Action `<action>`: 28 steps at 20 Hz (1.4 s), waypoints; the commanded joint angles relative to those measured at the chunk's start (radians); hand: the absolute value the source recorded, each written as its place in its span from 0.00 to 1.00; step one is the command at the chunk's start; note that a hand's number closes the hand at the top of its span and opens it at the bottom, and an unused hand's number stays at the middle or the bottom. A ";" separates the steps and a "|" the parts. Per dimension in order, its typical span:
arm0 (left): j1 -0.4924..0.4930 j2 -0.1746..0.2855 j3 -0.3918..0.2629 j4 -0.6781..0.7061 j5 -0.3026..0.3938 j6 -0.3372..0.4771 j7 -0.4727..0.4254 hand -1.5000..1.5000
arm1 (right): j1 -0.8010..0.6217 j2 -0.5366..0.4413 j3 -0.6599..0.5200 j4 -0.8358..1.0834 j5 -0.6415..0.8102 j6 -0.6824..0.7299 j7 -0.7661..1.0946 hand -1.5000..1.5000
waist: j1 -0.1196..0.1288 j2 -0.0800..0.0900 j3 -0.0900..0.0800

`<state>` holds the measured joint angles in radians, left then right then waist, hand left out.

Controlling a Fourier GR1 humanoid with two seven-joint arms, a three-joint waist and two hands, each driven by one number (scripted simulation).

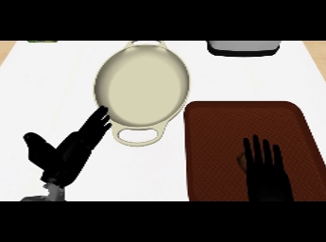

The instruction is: Pick the sweet potato from the tray and place it in the pot

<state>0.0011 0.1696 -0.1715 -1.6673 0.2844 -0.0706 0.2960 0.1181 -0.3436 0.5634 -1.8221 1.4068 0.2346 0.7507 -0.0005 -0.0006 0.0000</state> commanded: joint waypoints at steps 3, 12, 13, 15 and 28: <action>-0.007 -0.030 0.006 0.042 -0.043 -0.012 -0.028 0.50 | -0.008 0.021 -0.045 0.132 0.021 -0.072 -0.061 0.00 | 0.000 0.001 0.000; 0.040 -0.013 0.056 -0.033 -0.009 -0.065 0.026 0.50 | -0.039 0.051 -0.121 0.189 0.034 -0.056 -0.113 0.00 | 0.003 0.000 0.000; 0.034 -0.058 0.018 -0.027 -0.057 -0.022 0.012 0.50 | -0.038 0.016 -0.167 0.185 -0.006 -0.069 -0.172 0.00 | 0.001 0.000 0.000; 0.000 -0.070 0.023 0.016 -0.071 -0.025 -0.016 0.50 | -0.039 0.102 -0.095 0.220 0.028 -0.102 -0.138 1.00 | 0.001 0.001 0.000; -0.067 -0.053 0.075 0.019 -0.031 -0.046 0.064 0.50 | -0.098 0.147 -0.128 0.217 -0.114 -0.025 -0.311 1.00 | 0.002 0.003 0.000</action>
<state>-0.0058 0.1078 -0.1276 -1.6697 0.2303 -0.1137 0.3238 0.0800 -0.2968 0.4404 -1.6172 1.3715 0.1530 0.4420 -0.0054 -0.0043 -0.0123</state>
